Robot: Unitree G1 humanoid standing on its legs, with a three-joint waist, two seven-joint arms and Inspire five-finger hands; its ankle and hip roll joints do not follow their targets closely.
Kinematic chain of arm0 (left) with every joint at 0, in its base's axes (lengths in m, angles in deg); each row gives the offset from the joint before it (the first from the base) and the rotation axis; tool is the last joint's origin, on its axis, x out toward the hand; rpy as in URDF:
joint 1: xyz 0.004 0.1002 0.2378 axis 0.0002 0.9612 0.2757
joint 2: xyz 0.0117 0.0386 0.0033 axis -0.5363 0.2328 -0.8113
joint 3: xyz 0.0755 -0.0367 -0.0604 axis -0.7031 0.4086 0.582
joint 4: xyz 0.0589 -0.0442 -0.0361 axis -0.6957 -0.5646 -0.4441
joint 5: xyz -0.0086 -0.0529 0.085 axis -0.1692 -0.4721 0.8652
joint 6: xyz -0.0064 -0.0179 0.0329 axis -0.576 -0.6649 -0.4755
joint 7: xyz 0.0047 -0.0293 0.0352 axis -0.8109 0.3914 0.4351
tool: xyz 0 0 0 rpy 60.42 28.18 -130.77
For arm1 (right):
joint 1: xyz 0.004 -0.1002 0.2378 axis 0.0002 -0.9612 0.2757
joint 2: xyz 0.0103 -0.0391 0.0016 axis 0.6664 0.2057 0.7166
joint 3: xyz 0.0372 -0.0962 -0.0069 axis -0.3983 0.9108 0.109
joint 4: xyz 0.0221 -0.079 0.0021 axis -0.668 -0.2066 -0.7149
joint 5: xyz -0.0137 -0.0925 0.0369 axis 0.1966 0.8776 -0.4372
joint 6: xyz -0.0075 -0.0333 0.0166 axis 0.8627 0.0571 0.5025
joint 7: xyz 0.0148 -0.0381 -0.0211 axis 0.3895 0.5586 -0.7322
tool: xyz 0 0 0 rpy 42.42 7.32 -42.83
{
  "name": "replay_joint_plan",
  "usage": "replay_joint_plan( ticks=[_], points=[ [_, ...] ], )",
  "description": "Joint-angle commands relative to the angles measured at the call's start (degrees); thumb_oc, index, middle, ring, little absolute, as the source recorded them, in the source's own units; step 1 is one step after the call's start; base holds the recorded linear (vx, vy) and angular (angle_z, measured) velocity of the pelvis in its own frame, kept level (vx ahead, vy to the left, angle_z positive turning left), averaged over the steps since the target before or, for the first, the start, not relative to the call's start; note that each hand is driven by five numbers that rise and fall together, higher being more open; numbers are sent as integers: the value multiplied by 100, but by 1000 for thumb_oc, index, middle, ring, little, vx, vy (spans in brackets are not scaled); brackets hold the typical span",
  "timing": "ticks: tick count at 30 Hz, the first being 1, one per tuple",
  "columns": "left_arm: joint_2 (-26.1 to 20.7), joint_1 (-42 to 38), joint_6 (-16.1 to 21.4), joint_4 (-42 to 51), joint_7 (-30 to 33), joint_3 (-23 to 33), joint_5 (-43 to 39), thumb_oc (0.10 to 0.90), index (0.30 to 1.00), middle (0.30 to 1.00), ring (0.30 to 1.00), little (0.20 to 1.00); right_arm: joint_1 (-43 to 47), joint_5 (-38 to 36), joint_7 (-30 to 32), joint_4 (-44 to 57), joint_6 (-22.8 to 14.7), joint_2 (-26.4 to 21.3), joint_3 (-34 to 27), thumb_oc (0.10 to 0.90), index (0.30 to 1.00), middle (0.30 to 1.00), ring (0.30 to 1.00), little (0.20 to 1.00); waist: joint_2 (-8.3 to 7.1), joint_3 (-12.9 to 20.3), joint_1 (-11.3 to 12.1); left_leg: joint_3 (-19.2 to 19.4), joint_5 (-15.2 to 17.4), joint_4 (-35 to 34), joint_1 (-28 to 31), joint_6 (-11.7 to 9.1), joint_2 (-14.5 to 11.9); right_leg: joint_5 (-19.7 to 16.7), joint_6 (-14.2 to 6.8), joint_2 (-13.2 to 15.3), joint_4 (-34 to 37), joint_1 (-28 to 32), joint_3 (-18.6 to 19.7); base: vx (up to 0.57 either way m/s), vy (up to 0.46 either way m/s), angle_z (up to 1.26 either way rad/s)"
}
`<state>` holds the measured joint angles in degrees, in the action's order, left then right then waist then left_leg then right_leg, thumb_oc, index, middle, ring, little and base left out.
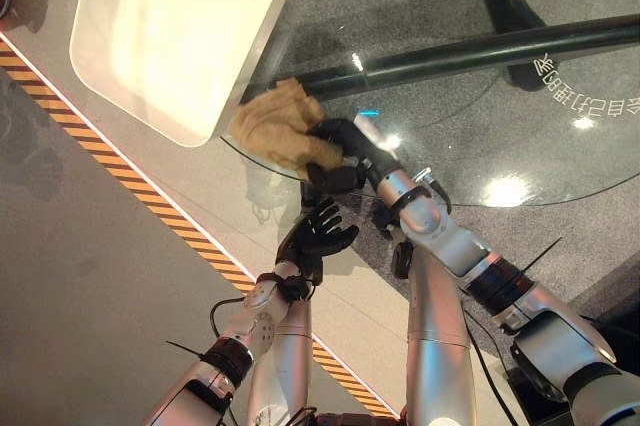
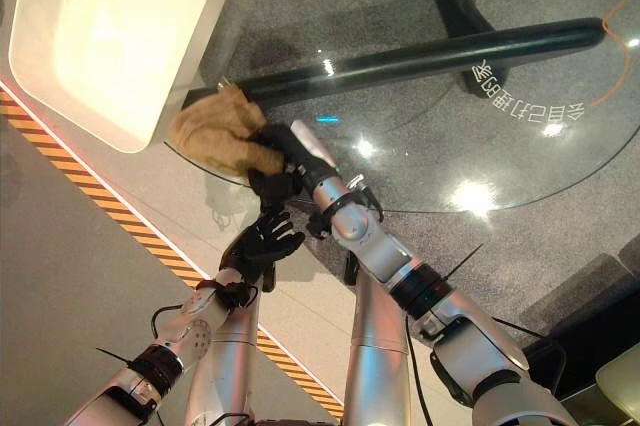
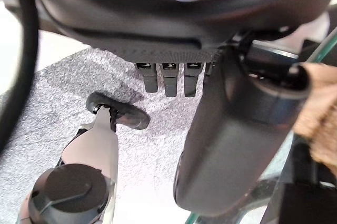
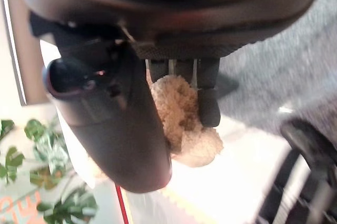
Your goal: Wipe the table with a cloth and put it in the basket.
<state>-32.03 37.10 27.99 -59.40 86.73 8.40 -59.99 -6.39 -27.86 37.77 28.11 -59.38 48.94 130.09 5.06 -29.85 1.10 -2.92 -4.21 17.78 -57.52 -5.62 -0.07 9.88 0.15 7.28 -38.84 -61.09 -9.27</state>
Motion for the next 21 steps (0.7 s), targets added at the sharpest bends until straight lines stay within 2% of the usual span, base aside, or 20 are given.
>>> replay_joint_plan(
  ticks=[1, 11, 21],
  points=[
    [-111, 400, -145, 136, -7, -317, -47, 800, 900, 900, 900, 900, -320, -160, -125, 303, -85, 14, 56, 100, 300, 300, 300, 200, -100, 5, -49, 435, 640, 1134, -241, 606, 457, -1056, -279, -303, 1379, 120, 121, 0, 0, 0],
    [-146, 368, -170, 119, 13, -349, -71, 800, 900, 900, 900, 900, -394, -299, 94, 232, -179, -21, -48, 100, 300, 300, 300, 200, -120, 5, -66, 432, 636, 1154, -266, 606, 458, -1074, -288, -295, 1350, 89, 119, 1, -2, 1],
    [-121, 401, -195, 83, 88, -305, -66, 800, 900, 900, 900, 900, -498, -661, 1456, 148, -832, 28, -761, 100, 300, 300, 300, 200, -135, 5, -112, 451, 691, 1190, -238, 632, 437, -1080, -295, -309, 1305, 88, 166, 0, 0, 0]
  ],
)
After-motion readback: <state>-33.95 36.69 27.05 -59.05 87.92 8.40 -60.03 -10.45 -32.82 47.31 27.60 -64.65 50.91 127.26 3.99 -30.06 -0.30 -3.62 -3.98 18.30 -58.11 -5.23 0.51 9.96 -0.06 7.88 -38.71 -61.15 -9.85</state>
